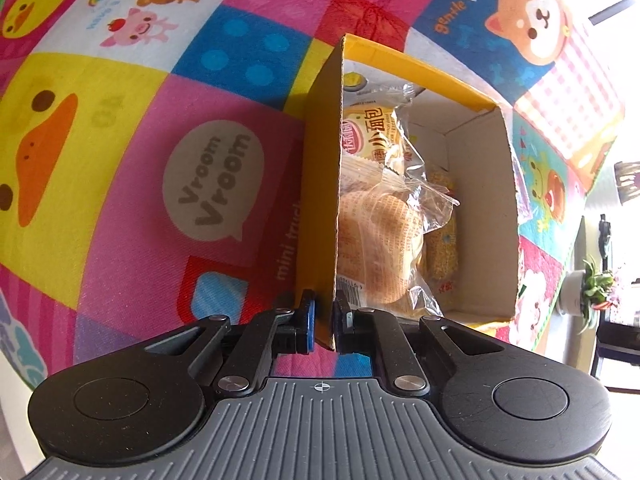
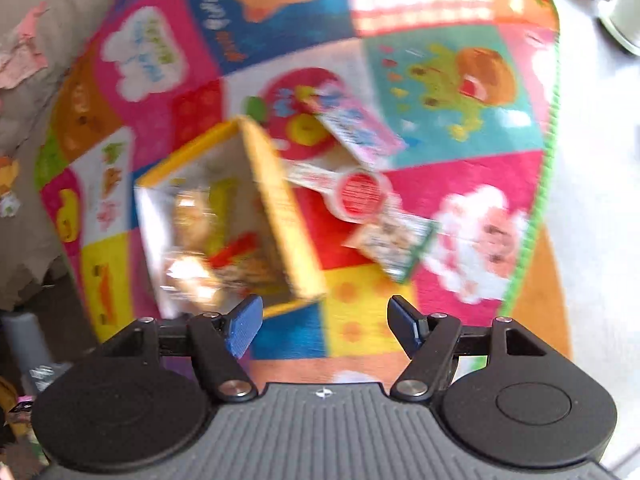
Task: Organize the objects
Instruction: 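Open the right gripper to drop the loaf bag into the box, then grasp the pink Volcano candy pack with the right gripper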
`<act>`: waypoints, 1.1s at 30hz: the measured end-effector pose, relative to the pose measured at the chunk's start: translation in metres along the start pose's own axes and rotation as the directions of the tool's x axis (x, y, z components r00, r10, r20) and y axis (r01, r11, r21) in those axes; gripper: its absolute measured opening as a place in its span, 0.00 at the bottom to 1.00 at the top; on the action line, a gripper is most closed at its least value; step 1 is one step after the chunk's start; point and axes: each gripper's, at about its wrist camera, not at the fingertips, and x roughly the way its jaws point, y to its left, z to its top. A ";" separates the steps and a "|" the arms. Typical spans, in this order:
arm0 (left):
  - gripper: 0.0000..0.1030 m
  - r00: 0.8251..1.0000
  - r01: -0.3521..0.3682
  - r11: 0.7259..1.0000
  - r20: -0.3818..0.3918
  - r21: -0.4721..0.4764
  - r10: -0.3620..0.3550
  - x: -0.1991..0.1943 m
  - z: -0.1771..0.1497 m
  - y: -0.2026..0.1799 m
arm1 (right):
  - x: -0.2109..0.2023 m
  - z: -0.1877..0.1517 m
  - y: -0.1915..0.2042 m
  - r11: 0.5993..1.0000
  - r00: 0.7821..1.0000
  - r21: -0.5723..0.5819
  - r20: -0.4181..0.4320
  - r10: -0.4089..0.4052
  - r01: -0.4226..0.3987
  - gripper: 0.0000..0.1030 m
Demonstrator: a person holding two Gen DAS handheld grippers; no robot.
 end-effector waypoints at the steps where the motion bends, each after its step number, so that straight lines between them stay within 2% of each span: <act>1: 0.10 1.000 -0.009 1.000 -0.001 -0.003 0.009 0.000 0.001 -0.001 | 0.003 0.002 -0.011 1.000 1.000 -0.002 -0.005 -0.020 0.020 0.67; 6: 0.09 0.998 -0.058 0.998 -0.001 -0.021 0.058 0.000 0.002 -0.007 | 0.019 0.028 -0.039 0.994 0.998 -0.080 -0.002 -0.070 0.070 0.67; 13: 0.09 0.987 -0.155 0.987 -0.032 0.030 0.156 0.001 0.001 -0.023 | 0.062 0.096 -0.010 0.966 1.000 -0.260 -0.005 -0.001 -0.001 0.68; 18: 0.09 0.982 -0.187 0.982 -0.041 -0.017 0.186 0.005 0.004 -0.027 | 0.105 0.133 0.031 0.879 0.999 -0.474 0.013 -0.036 0.038 0.68; 21: 0.09 0.977 -0.209 0.978 -0.043 -0.030 0.207 0.007 0.003 -0.030 | 0.129 0.147 0.048 0.835 0.998 -0.547 0.017 -0.062 0.061 0.68; 23: 0.09 0.977 -0.211 0.977 -0.049 -0.038 0.209 0.006 0.001 -0.029 | 0.142 0.151 0.053 0.820 0.997 -0.568 0.008 -0.079 0.069 0.68; 24: 0.09 0.977 -0.210 0.977 -0.049 -0.043 0.208 0.005 0.002 -0.029 | 0.149 0.153 0.055 0.813 0.996 -0.577 0.003 -0.092 0.077 0.63; 25: 0.09 0.977 -0.208 0.977 -0.048 -0.046 0.206 0.004 0.001 -0.029 | 0.153 0.153 0.055 0.809 0.995 -0.582 -0.005 -0.102 0.080 0.51; 28: 0.09 0.978 -0.203 0.978 -0.047 -0.041 0.201 0.003 0.003 -0.028 | 0.152 0.150 0.055 0.803 0.994 -0.589 0.006 -0.113 0.095 0.42; 31: 0.09 0.978 -0.205 0.979 -0.050 -0.025 0.203 0.005 0.004 -0.030 | 0.141 0.141 0.050 0.791 0.991 -0.599 0.022 -0.133 0.120 0.42; 33: 0.09 0.978 -0.203 0.979 -0.052 -0.013 0.202 0.006 0.006 -0.030 | 0.125 0.134 0.042 0.814 0.993 -0.571 0.025 -0.112 0.107 0.42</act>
